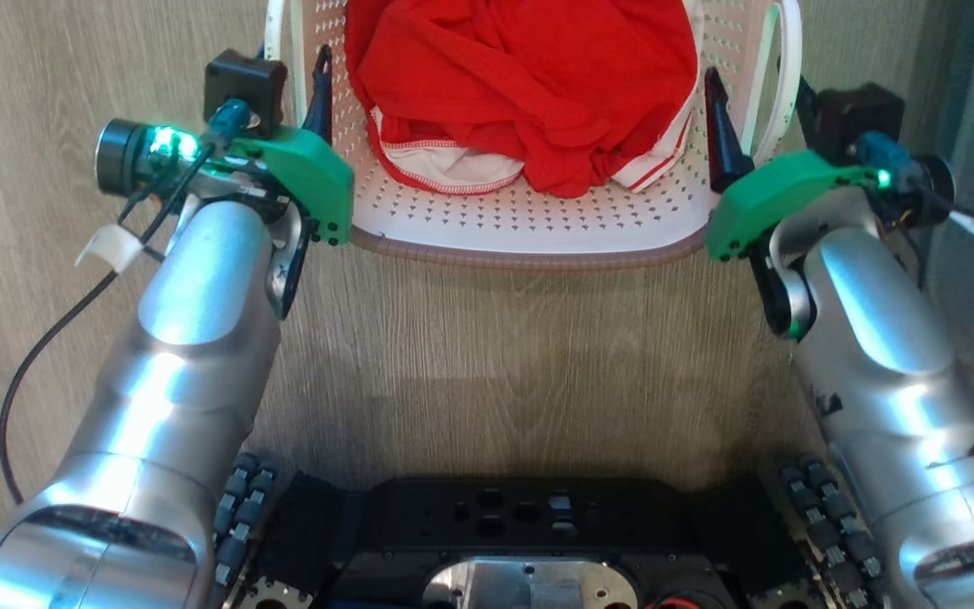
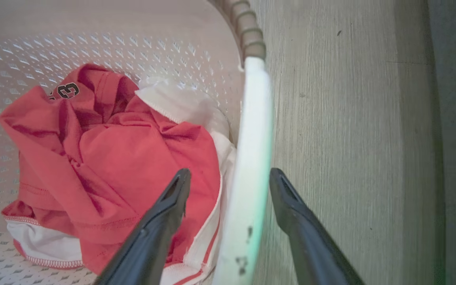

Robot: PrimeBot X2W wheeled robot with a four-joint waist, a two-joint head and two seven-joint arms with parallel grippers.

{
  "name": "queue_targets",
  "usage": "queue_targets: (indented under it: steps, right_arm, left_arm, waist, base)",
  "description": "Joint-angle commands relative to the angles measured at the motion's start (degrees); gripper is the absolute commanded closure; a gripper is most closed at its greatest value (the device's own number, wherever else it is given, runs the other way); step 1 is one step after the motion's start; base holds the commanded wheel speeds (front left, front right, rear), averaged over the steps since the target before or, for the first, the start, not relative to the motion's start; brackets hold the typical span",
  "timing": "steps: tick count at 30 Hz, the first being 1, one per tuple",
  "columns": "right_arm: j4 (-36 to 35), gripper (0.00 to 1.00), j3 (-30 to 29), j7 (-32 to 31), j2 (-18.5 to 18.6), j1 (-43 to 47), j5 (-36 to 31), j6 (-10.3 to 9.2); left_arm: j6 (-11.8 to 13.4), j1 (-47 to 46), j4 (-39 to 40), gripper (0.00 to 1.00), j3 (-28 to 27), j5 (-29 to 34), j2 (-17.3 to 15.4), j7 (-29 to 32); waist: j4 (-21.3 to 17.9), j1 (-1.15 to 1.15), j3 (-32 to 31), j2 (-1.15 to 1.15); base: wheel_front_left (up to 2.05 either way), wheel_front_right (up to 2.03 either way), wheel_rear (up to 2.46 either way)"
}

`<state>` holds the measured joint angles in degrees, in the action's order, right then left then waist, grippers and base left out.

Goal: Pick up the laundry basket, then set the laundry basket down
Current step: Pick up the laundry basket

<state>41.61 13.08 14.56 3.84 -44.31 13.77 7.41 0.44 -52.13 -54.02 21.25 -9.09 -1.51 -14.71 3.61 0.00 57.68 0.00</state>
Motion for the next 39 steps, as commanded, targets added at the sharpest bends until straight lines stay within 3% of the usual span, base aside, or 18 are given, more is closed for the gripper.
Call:
queue_targets:
  steps: [1,4,7,9,10,11,27,39]
  right_arm:
    - [-0.5,0.0,1.4,0.4,-1.0,1.3,0.6,0.08]
    - [0.0,0.03,1.7,0.4,-1.0,0.8,1.0,0.08]
    - [1.5,0.52,2.1,0.4,-1.0,0.2,1.6,0.08]
    - [2.6,0.65,2.4,0.4,-1.0,-0.3,2.2,0.08]
    - [3.1,0.8,2.5,0.4,-1.0,-0.6,2.4,0.08]
    - [3.4,0.98,2.6,0.4,-1.0,-0.9,2.6,0.08]
    - [8.7,1.0,3.7,0.4,-1.0,-2.2,4.5,0.08]
    - [17.0,1.0,6.7,0.4,-1.0,0.2,7.7,0.08]
  left_arm:
    - [-0.2,1.0,0.5,0.44,-0.4,0.1,-1.4,-0.3]
    - [-0.4,0.6,-0.1,0.55,0.6,-0.3,-1.4,-0.3]
    - [-0.3,0.3,-0.6,0.65,1.4,-0.8,-1.4,-0.3]
    - [-0.2,0.2,-1.1,0.85,1.9,-1.1,-1.4,-0.3]
    - [-0.2,0.2,-1.4,1.0,2.1,-1.4,-1.4,-0.3]
    - [-0.1,0.2,-1.6,1.0,2.4,-1.6,-1.4,-0.3]
    - [1.4,3.0,-1.7,1.0,8.1,-8.3,-1.4,-0.3]
    - [1.5,8.7,-5.4,1.0,12.3,-13.6,-1.4,-0.3]
  waist:
    - [0.0,0.0,0.2,0.0]
    - [-0.1,0.0,0.4,0.0]
    - [0.0,0.0,0.6,0.0]
    - [0.0,0.0,0.7,0.0]
    - [0.0,0.0,0.7,0.0]
    - [0.0,0.0,0.7,0.0]
    - [0.7,0.0,-2.5,0.0]
    - [0.6,0.0,-13.6,0.0]
  base:
    - [0.0,0.0,0.0]
    - [0.0,0.0,0.0]
    - [0.0,0.0,0.0]
    - [0.0,0.0,0.0]
    - [0.0,0.0,0.0]
    - [0.0,0.0,0.0]
    - [0.0,0.0,0.0]
    - [0.0,0.0,0.0]
